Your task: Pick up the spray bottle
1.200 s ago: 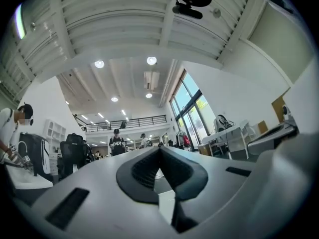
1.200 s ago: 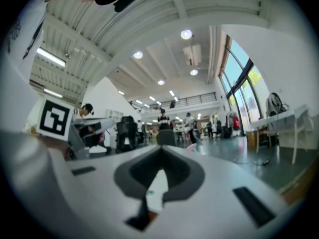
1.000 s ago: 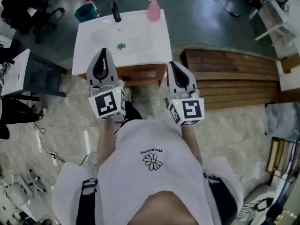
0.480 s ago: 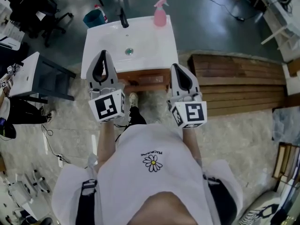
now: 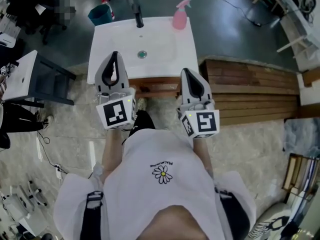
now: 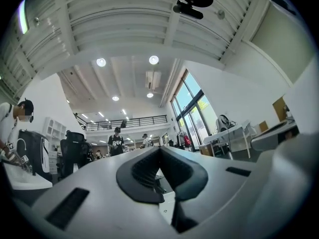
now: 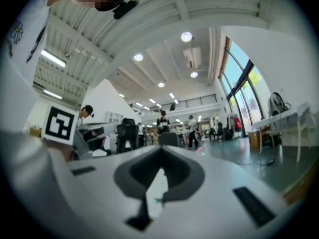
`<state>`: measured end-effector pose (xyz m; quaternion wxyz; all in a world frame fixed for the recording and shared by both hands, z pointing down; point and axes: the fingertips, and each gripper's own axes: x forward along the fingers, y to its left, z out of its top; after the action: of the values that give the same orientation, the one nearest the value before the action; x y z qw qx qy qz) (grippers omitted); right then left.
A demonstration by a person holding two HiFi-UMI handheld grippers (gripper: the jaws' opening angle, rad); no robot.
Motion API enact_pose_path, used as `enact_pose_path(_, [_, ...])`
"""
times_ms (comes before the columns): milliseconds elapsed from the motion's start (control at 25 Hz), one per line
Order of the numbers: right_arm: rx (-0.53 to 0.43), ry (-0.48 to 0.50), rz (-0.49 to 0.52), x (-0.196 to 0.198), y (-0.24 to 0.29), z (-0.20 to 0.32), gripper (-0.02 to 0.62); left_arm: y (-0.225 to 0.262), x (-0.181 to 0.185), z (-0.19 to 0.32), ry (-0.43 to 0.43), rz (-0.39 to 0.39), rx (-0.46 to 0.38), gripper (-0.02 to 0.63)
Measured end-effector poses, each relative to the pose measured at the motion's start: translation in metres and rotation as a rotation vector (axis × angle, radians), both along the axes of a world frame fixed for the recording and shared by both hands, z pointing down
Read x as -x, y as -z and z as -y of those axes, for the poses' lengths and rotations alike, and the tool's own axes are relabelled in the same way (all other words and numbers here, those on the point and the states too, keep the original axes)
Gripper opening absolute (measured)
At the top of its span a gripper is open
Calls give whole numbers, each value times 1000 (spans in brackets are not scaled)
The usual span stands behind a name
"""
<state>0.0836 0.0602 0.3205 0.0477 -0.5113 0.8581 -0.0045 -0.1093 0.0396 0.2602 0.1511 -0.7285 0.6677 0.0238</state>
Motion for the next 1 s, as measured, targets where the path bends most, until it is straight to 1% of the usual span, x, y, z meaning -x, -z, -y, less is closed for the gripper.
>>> enact_pose_path(80, [9,-2,-12,14,-1,11,29,-2,15,13,-6,-41,4,20])
enact_pose_path(120, [16,0,-16,22,-3,16,29,-4,23,18,-5,-54,4,20])
enact_pose_path(160, [24,3,-20,30,-5,23,29,-6,32,24,1,-50,4,19])
enact_pose_path(200, [33,8,-25,39,-7,30,29,-9,39,29,11,-19,3,20])
enact_pose_path(240, [44,15,-31,48,-10,39,29,-13,46,35,26,47,7,20])
enact_pose_path(320, [61,42,-50,72,-13,57,29,-22,58,47,63,202,33,20])
enact_pose_path(360, [64,61,-66,87,-13,66,29,-27,65,54,76,233,45,20])
enact_pose_path(400, [62,82,-84,102,-13,76,29,-31,74,62,83,224,52,20])
enact_pose_path(440, [55,103,-101,118,-11,86,29,-34,84,71,83,195,54,20])
enact_pose_path(480, [44,123,-117,136,-7,97,29,-33,96,82,78,170,47,20])
enact_pose_path(600, [2,177,-158,190,6,117,29,-26,132,102,59,146,7,20])
enact_pose_path(680, [-27,201,-188,216,18,125,29,-30,151,113,51,99,23,19])
enact_pose_path(760, [-43,214,-213,228,28,135,29,-38,164,129,44,36,45,20])
enact_pose_path(840, [-46,208,-222,230,33,144,29,-44,171,141,38,-10,67,20])
enact_pose_path(920, [-36,179,-211,224,36,152,29,-51,172,149,29,-26,116,20])
enact_pose_path(1000, [-29,156,-201,215,36,160,29,-54,171,154,30,-14,152,18])
